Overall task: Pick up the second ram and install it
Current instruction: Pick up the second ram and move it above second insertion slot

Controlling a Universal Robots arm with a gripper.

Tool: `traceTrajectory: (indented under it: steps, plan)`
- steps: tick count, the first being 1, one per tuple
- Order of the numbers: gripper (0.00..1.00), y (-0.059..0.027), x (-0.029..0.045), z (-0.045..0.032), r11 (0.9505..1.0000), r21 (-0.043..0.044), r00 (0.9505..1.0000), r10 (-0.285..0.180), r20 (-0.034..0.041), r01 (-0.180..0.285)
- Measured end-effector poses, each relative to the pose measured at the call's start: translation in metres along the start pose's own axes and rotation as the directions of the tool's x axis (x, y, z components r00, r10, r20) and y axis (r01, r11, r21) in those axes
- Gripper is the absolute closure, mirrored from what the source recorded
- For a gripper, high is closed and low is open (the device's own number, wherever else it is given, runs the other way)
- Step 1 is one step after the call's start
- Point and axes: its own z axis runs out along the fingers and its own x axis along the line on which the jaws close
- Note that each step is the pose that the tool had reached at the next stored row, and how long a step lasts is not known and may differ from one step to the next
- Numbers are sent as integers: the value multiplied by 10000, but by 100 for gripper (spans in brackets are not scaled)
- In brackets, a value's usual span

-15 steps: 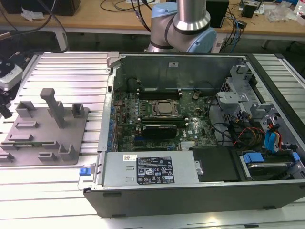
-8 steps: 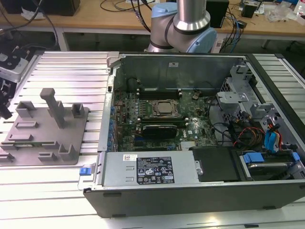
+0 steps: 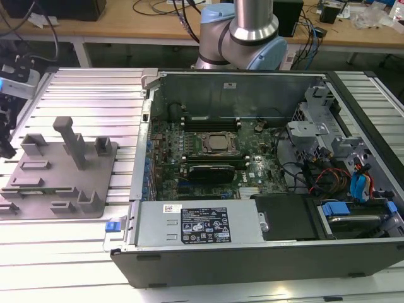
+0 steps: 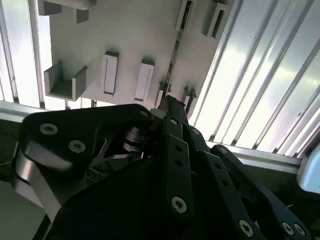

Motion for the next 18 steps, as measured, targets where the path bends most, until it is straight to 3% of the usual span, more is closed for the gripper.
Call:
traceTrajectory:
  steps: [2,6,8,18]
  plan:
    - [92,0,0,11,9961,4,9961,-880,-37,880]
    - [92,0,0,15,9954,6,9954,-957,-30,957]
    - [92,-2,0,46,9942,7,9942,-1072,14,1072]
    - [92,-9,-1,202,9881,6,9881,-1536,-4,1536]
